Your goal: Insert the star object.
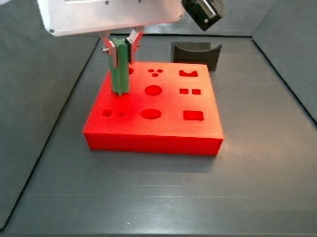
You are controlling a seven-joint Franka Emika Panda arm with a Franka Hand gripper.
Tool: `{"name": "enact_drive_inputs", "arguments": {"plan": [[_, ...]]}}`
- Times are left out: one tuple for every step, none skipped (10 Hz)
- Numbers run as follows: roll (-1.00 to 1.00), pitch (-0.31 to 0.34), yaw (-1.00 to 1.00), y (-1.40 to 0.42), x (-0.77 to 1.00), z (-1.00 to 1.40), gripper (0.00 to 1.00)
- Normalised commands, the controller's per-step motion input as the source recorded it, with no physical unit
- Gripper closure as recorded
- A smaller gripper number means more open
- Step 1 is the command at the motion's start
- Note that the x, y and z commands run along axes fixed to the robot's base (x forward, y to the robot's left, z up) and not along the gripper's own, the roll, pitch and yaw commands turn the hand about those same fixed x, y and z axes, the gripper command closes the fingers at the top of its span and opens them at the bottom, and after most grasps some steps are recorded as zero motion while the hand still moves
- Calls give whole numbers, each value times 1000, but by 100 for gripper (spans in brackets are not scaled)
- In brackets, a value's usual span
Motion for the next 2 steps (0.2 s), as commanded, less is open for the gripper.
{"name": "enact_drive_inputs", "arguments": {"plan": [[13,0,0,0,0,0,100],[13,0,0,0,0,0,100]]}}
